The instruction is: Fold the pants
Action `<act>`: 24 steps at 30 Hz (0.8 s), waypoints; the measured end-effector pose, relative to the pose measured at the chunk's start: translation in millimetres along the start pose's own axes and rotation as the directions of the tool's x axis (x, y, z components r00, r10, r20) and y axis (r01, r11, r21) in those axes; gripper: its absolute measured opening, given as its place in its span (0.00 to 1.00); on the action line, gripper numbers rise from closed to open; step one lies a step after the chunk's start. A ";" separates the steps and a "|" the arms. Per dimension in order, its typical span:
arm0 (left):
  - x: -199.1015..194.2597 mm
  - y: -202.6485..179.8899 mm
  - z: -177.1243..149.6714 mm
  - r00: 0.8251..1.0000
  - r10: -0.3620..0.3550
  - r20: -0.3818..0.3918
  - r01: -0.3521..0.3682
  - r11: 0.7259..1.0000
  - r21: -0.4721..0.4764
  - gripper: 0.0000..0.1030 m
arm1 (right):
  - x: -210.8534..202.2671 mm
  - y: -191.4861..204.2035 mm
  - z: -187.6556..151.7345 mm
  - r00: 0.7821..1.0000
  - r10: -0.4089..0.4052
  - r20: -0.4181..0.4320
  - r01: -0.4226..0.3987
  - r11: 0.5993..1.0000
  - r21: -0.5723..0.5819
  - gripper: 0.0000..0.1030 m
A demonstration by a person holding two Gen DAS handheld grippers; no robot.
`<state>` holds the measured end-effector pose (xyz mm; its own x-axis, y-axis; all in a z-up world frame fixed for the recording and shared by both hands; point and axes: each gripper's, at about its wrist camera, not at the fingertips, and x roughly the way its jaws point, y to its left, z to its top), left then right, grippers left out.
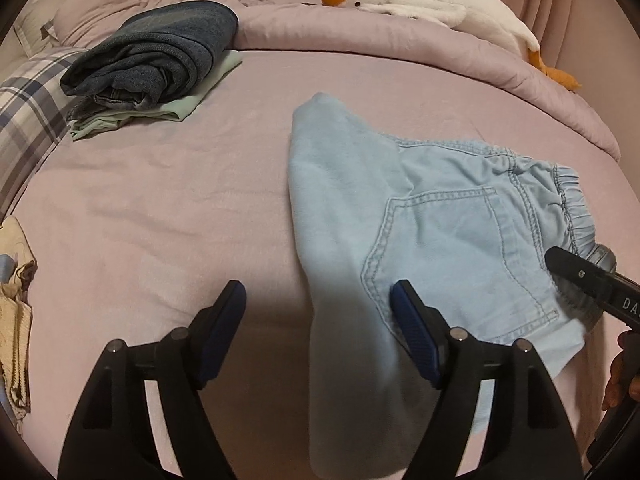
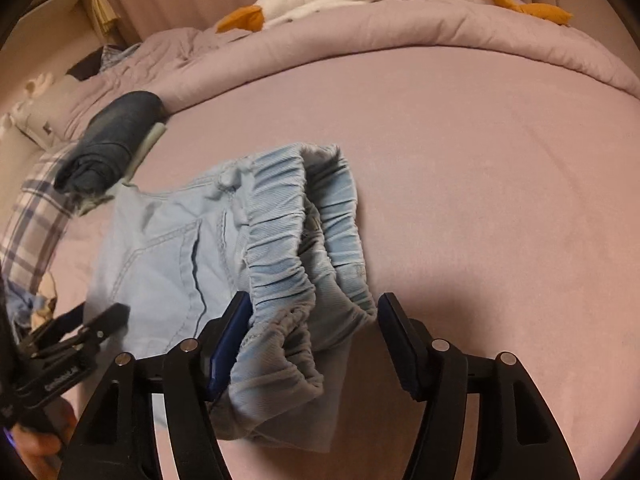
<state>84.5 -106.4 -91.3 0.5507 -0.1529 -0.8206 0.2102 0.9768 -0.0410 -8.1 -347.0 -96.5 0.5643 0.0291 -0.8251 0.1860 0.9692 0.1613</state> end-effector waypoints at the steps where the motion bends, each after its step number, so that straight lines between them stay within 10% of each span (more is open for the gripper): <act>1: -4.6 -0.8 -0.4 1.000 -0.003 0.001 0.003 1.000 0.001 0.71 | -3.3 1.2 1.0 1.000 -0.007 0.001 0.007 1.000 -0.006 0.61; 10: -56.5 4.1 -5.3 0.999 -0.018 0.039 0.019 0.999 -0.026 0.83 | -57.2 17.5 -13.8 0.998 -0.018 0.060 0.022 0.998 -0.058 0.63; 19: -112.6 -12.9 -17.9 0.999 0.000 0.054 0.000 1.000 -0.002 0.99 | -104.8 42.9 -34.7 0.994 -0.020 0.107 0.038 0.984 -0.173 0.98; 24: -142.6 -20.5 -27.7 0.997 -0.047 0.060 0.047 0.999 -0.007 0.99 | -126.5 62.7 -43.3 0.990 -0.043 0.136 0.076 0.965 -0.252 0.99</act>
<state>-20.7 -100.4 10.7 0.5875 -0.2073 -0.7822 0.2301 0.9695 -0.0841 -102.7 -279.3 -5.5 0.6600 -0.0457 -0.7499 0.0199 0.9989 -0.0434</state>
